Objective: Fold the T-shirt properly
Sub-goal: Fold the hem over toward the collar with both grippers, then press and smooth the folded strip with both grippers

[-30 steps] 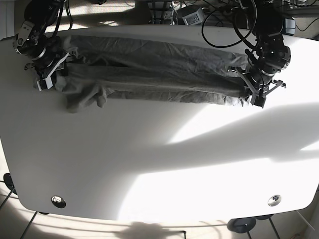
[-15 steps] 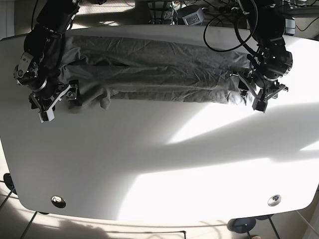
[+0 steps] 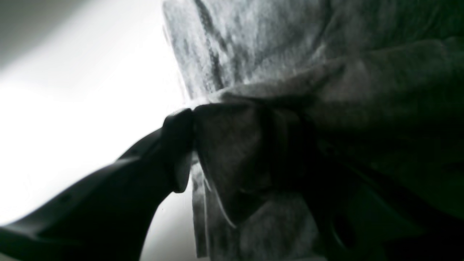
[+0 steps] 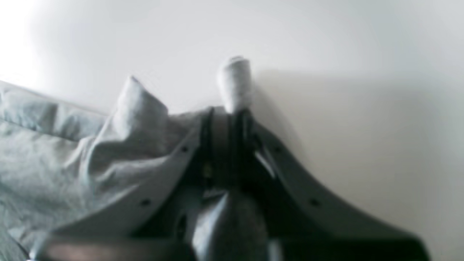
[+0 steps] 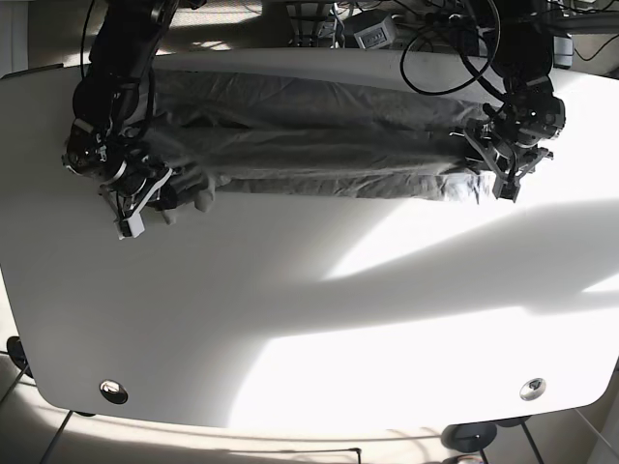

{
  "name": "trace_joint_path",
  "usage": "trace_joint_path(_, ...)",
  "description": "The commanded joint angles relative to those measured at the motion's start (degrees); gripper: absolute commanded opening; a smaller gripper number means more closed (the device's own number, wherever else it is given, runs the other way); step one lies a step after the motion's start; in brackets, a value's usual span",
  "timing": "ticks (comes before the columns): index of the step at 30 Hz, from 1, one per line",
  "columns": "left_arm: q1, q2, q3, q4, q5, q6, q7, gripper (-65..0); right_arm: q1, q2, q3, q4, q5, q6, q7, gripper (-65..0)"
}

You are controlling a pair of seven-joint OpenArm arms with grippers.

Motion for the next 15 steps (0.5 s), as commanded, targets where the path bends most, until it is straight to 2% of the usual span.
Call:
trace_joint_path(1,-0.4,-0.8,-3.2,-2.1,0.2,0.2,-0.9,-34.4,0.9,-0.9,0.7,8.5,1.4,0.1,-2.5,-62.6)
trace_joint_path(4,-0.1,-3.4,-4.1,-4.3,0.2,0.2,-4.4,-34.4,-2.3,-2.7,0.7,23.4,1.4,0.1,-9.7,-62.8)
trace_joint_path(7,0.1,-4.2,-4.6,-5.5,0.2,0.2,-4.9,-34.4,-7.5,-5.2,0.7,35.3,1.3,0.1,-15.5,-62.8)
trace_joint_path(10,0.1,-5.6,-4.6,-5.7,0.2,0.2,-4.9,-34.4,-12.3,-7.9,3.4,37.6,1.4,0.1,-16.9,-62.8)
trace_joint_path(15,0.1,-5.6,-4.6,-5.8,0.6,0.2,-5.0,-34.4,-17.8,-8.4,8.9,37.5,1.4,0.1,-15.8,-62.3)
